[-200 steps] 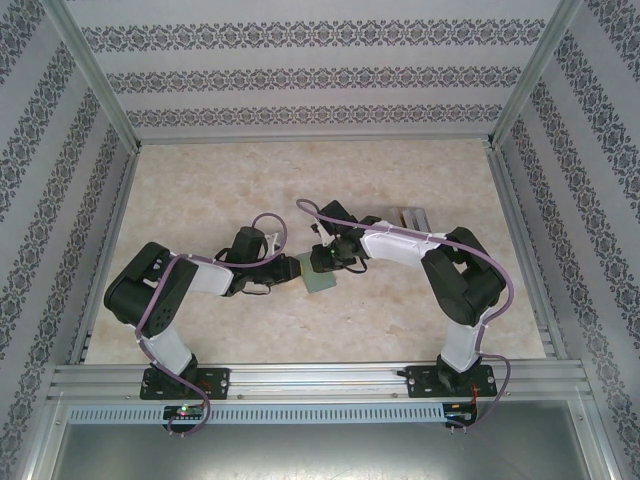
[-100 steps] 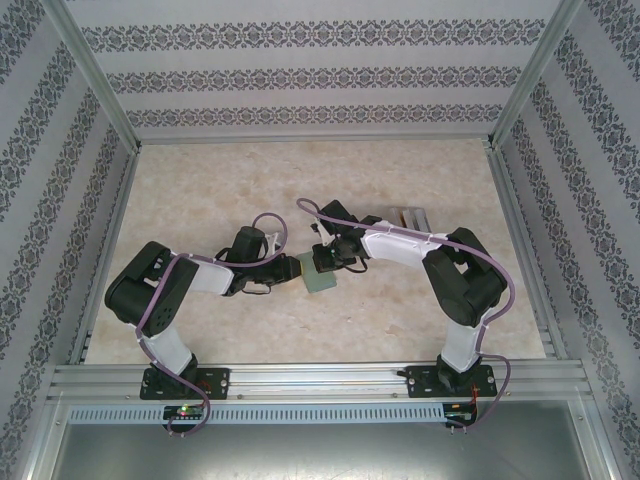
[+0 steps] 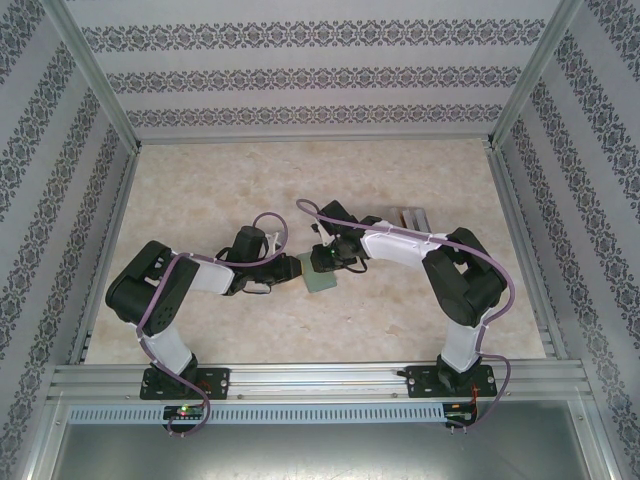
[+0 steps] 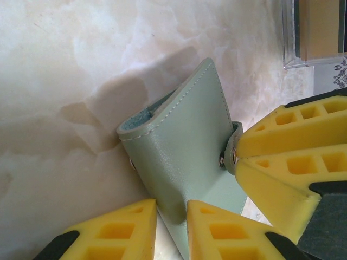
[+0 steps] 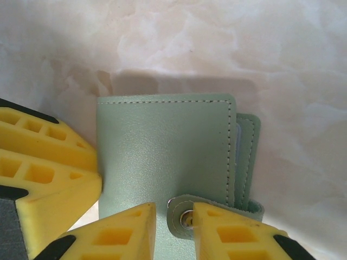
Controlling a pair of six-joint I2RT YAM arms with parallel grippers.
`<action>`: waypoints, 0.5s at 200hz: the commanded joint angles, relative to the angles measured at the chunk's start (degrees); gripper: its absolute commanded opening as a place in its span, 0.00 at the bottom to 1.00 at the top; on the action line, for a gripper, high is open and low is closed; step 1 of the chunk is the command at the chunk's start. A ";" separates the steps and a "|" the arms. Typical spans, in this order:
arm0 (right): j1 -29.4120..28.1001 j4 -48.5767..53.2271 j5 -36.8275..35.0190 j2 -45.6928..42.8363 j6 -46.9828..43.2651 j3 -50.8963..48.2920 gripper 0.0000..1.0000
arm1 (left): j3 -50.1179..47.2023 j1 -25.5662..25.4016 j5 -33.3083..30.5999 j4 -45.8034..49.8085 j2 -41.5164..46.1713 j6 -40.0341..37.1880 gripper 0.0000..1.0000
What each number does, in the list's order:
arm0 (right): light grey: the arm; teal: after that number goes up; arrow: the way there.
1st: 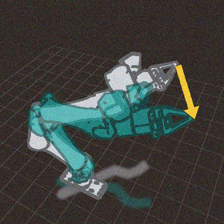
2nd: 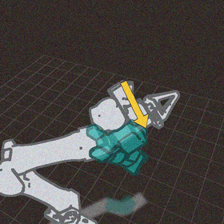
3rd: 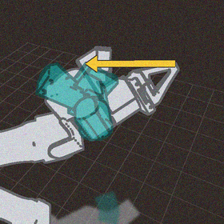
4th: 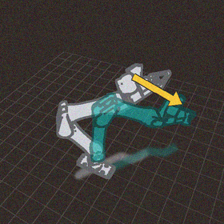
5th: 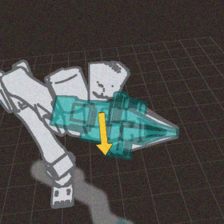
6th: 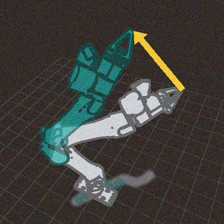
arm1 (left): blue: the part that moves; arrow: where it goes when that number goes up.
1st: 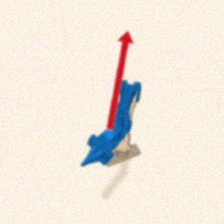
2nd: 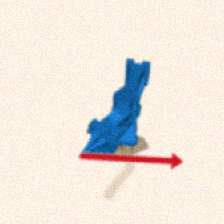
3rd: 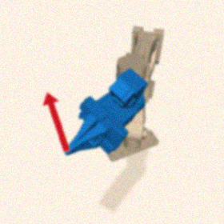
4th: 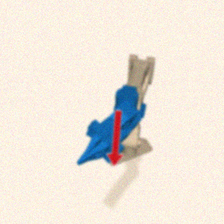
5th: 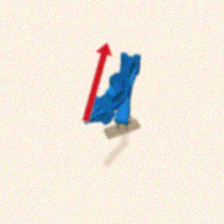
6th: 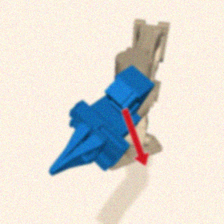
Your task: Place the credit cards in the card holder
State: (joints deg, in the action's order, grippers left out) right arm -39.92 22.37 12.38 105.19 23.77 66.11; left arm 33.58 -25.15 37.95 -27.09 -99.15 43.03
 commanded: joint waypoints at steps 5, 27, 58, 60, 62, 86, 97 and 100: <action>-1.51 2.64 -3.55 1.17 -0.47 0.85 0.29 | -0.87 -1.41 -3.32 4.37 -3.94 -0.09 0.22; -2.15 3.76 -5.86 0.33 -0.38 1.32 0.29 | -0.77 -1.42 -3.32 4.39 -4.00 -0.12 0.22; -3.17 6.95 -10.24 -0.21 -1.19 2.71 0.29 | -0.72 -1.42 -3.32 4.42 -4.11 -0.13 0.22; -3.22 7.11 -10.33 -0.17 -1.25 2.78 0.29 | -0.69 -1.47 -3.32 4.42 -4.09 -0.13 0.22; -3.18 7.24 -10.46 -0.09 -1.29 2.84 0.29 | -0.71 -1.48 -3.30 4.44 -4.11 -0.11 0.22; -3.57 7.60 -11.15 0.53 -1.46 2.89 0.29 | -0.60 -1.42 -3.15 4.48 -4.36 0.04 0.22; -3.68 7.49 -11.41 0.97 -1.35 2.94 0.28 | -0.51 -1.47 -3.15 4.42 -4.39 0.01 0.22; -3.72 7.47 -11.50 1.10 -1.31 2.96 0.28 | -0.48 -1.45 -3.15 4.42 -4.40 0.10 0.22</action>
State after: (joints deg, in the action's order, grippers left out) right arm -42.94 27.55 3.81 105.23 23.51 67.75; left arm 33.82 -25.15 38.17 -27.11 -99.42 43.20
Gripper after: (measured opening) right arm 0.289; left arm 0.223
